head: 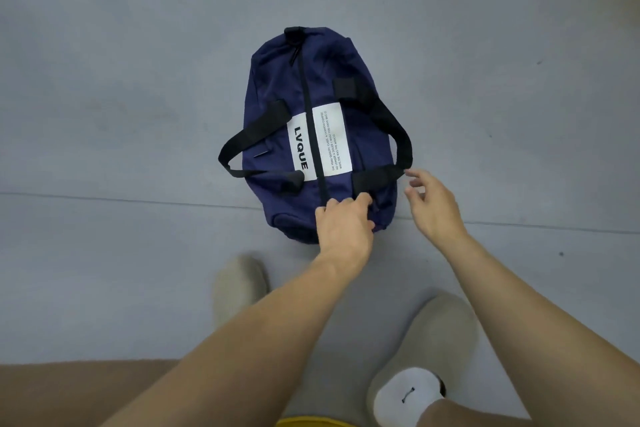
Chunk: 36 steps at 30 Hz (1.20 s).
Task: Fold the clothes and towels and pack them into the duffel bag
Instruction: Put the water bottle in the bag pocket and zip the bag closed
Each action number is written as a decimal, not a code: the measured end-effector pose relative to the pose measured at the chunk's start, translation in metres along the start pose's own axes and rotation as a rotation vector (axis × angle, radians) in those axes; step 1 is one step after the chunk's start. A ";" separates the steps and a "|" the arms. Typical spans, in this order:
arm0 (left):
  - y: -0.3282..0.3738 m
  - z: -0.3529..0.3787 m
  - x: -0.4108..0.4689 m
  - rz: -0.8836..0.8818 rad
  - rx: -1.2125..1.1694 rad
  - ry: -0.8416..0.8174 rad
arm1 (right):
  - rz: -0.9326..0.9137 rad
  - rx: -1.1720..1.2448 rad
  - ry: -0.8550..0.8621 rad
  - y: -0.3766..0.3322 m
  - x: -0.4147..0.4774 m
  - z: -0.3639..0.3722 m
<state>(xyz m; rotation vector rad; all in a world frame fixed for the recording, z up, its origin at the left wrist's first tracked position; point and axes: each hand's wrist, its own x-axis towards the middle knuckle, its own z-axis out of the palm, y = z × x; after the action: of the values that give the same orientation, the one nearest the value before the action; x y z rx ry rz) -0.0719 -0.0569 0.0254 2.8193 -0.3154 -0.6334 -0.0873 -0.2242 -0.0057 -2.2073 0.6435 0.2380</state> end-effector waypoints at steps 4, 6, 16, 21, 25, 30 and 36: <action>-0.029 0.005 -0.009 0.087 -0.005 0.022 | 0.157 0.080 -0.105 -0.008 0.031 0.000; -0.046 0.001 -0.015 0.110 -0.019 0.058 | 0.301 0.249 -0.143 -0.012 0.038 0.010; -0.158 -0.024 -0.063 -0.012 -0.120 0.247 | 0.407 0.709 -0.354 -0.074 0.021 0.030; -0.182 -0.014 -0.086 -0.121 -0.193 0.409 | 0.016 0.637 -0.561 -0.191 0.015 0.032; -0.172 -0.004 -0.094 -0.272 -0.355 0.426 | -0.152 0.492 -0.463 -0.263 0.023 0.069; -0.163 -0.002 -0.084 -0.455 -0.627 0.362 | -0.325 0.086 -0.576 -0.242 0.023 0.107; -0.155 0.006 -0.076 -0.552 -0.913 0.283 | -0.375 0.052 -0.566 -0.165 -0.002 0.103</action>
<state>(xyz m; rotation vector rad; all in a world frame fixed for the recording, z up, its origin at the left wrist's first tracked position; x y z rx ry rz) -0.1177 0.1090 0.0074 2.0209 0.6616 -0.3230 0.0009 -0.0560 0.0362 -2.0253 -0.0732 0.6086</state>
